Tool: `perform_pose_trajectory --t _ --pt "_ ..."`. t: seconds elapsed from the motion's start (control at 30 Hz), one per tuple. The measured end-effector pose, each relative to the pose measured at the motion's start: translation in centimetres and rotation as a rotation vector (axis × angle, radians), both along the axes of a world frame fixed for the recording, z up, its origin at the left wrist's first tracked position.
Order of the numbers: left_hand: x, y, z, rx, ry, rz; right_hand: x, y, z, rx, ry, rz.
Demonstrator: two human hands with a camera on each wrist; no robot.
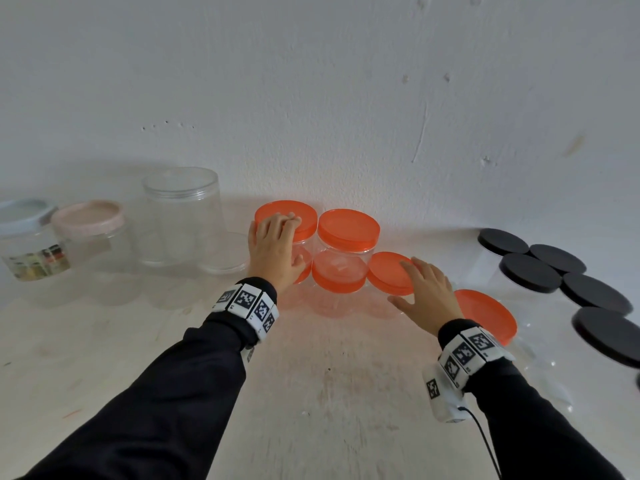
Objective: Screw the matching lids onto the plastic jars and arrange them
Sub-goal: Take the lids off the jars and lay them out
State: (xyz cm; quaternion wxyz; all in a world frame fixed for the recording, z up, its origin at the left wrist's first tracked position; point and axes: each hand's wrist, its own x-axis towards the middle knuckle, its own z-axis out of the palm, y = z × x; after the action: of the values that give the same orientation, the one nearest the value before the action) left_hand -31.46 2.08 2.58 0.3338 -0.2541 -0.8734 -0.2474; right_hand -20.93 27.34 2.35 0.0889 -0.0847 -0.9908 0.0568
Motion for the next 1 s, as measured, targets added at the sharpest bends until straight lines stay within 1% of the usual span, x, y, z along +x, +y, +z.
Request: perform_pose_trajectory --t 0.1,0.2,0.27,0.4,0.5,0.6,0.7,0.8,0.83,1.0 --pt "0.1 0.0 0.0 0.007 -0.015 0.005 2.2 1.5 -0.2 0.044 0.047 -0.102" --pt "0.1 0.1 0.0 0.005 -0.030 0.013 4.0 3.1 -0.1 0.075 0.013 -0.207" --pt "0.1 0.1 0.0 -0.001 -0.042 0.020 5.0 3.7 -0.1 0.071 -0.037 -0.246" --pt "0.1 0.2 0.1 -0.019 -0.051 0.027 6.6 3.4 0.1 0.152 -0.235 -0.223" --pt "0.1 0.2 0.1 -0.017 -0.051 0.034 7.2 2.6 1.0 0.234 -0.311 -0.182" --pt "0.2 0.2 0.2 -0.016 -0.056 0.031 7.6 2.0 1.6 0.214 -0.301 -0.134" --pt "0.2 0.1 0.1 -0.027 -0.045 0.028 8.1 1.3 1.5 0.195 -0.233 -0.125" --pt "0.2 0.1 0.1 -0.024 -0.047 0.025 8.4 0.5 1.3 0.005 -0.219 -0.109" --pt "0.2 0.1 0.1 -0.021 -0.043 0.024 8.5 0.4 1.3 -0.032 -0.227 -0.098" --pt "0.2 0.2 0.1 -0.015 -0.042 0.021 9.0 -0.5 1.5 0.018 -0.333 -0.026"
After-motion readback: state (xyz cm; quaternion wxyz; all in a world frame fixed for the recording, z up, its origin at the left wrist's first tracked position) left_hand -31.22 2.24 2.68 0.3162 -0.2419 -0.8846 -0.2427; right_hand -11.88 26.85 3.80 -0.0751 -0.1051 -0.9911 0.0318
